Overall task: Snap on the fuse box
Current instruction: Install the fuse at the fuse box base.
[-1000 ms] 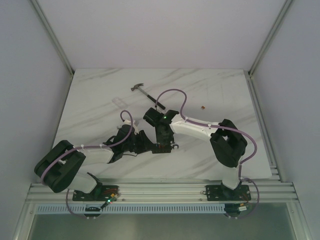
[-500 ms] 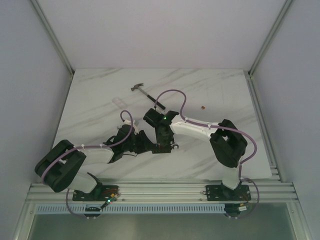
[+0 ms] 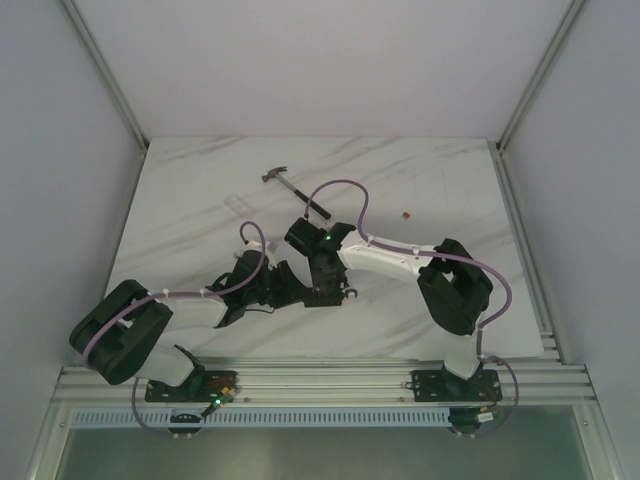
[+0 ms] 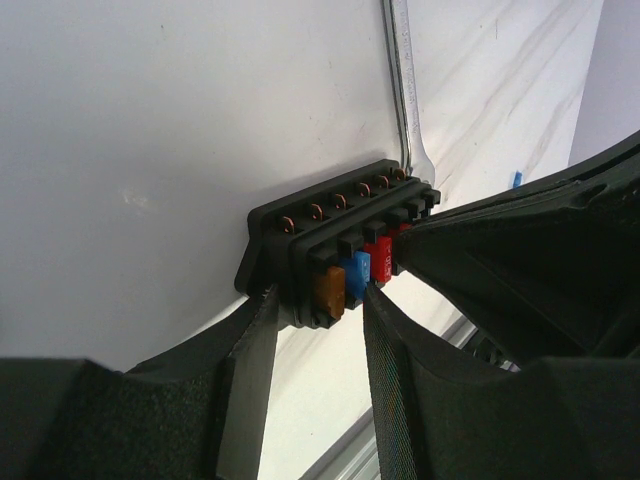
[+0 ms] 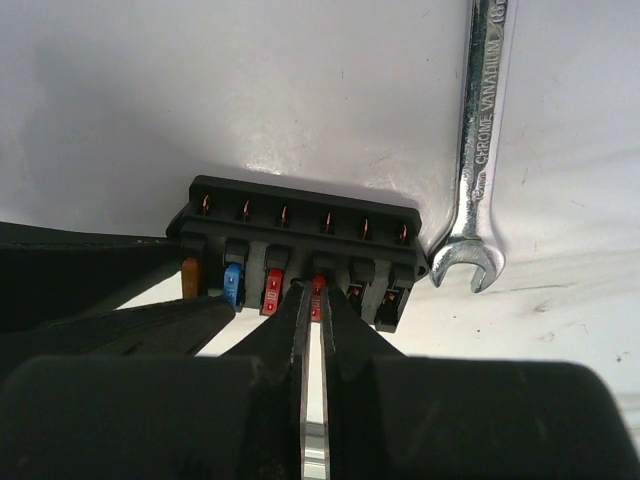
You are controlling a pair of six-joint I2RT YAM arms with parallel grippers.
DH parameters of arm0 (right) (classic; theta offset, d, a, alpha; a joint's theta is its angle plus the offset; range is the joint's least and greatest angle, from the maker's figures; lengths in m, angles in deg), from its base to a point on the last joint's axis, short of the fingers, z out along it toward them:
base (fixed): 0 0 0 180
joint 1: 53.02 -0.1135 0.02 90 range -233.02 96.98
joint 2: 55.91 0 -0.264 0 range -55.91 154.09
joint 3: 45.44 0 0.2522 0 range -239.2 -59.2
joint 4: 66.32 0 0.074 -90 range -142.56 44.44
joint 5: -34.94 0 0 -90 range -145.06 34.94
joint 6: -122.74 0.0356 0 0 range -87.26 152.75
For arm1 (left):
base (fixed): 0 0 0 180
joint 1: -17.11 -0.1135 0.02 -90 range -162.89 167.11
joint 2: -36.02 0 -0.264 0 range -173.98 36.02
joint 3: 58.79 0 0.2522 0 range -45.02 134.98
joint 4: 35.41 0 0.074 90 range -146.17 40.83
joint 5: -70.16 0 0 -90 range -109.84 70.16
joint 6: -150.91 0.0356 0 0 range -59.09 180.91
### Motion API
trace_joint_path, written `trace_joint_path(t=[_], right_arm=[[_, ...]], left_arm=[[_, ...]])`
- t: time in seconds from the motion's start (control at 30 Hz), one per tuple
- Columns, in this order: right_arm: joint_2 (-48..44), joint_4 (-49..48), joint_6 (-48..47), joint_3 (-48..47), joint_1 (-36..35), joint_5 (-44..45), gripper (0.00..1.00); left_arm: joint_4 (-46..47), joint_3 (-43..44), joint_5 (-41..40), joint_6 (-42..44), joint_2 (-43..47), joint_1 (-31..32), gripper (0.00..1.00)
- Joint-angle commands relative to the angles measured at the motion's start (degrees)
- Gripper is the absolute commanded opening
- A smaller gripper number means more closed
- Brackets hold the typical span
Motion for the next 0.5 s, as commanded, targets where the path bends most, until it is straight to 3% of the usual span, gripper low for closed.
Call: trace_joint_path(t=[0.0,0.4,0.47], right_arm=[[18.35,-1.26,-1.86,9.67,-1.14,1.05,0.00],[5.03,0.87,-6.81,-0.45,-3.09,3.69,0.00],[3.11,1.00,-7.44,-2.05,-3.14,4.05,0.07]], left_arm=[[-3.15,-2.01,-2.79,0.15,0.23,0.28,0.47],[-10.01,-4.41,-7.89,0.82,13.14,0.28,0.52],[-11.34,-4.69,-8.61,0.99,15.17,0.27,0.55]])
